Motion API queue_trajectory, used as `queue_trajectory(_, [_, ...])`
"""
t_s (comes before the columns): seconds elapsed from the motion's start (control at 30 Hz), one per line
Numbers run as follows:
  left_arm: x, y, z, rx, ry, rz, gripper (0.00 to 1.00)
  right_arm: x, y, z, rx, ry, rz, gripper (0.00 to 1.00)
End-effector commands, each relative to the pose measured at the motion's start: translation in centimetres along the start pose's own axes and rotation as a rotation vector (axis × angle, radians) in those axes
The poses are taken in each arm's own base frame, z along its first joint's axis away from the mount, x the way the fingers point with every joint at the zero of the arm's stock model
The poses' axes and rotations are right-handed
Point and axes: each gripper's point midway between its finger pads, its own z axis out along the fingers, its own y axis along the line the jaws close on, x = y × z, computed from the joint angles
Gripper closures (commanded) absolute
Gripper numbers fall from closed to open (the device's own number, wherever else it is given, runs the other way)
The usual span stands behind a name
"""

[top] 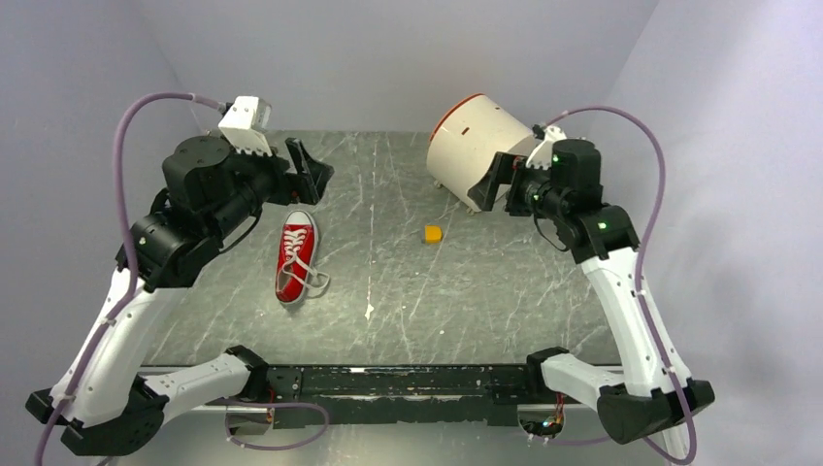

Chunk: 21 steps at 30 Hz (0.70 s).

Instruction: Tie the shoes

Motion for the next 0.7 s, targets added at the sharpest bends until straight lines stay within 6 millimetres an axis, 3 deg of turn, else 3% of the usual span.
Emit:
queue_trajectory(0.0, [2.7, 4.4, 0.6, -0.143, 0.062, -0.047, 0.06, 0.9, -1.4, 2.7, 0.058, -0.011, 0.031, 0.00])
queue_trajectory(0.2, [8.5, 9.6, 1.7, -0.282, 0.228, -0.085, 0.04, 4.2, -3.4, 5.7, 0.130, 0.049, 0.052, 0.00])
queue_trajectory(0.33, [12.2, 11.5, 2.0, -0.311, 0.352, -0.111, 0.04, 5.9, -4.0, 6.8, 0.151, 0.079, 0.068, 0.00])
queue_trajectory(0.5, [16.7, 12.8, 2.2, -0.315, 0.494, -0.159, 0.03, 7.3, -3.8, 8.0, 0.113, 0.112, 0.084, 0.00])
queue_trajectory(0.67, [21.0, 13.8, 2.4, -0.331, 0.656, -0.202, 0.03, 6.9, -1.5, 9.6, -0.044, 0.108, 0.035, 0.00])
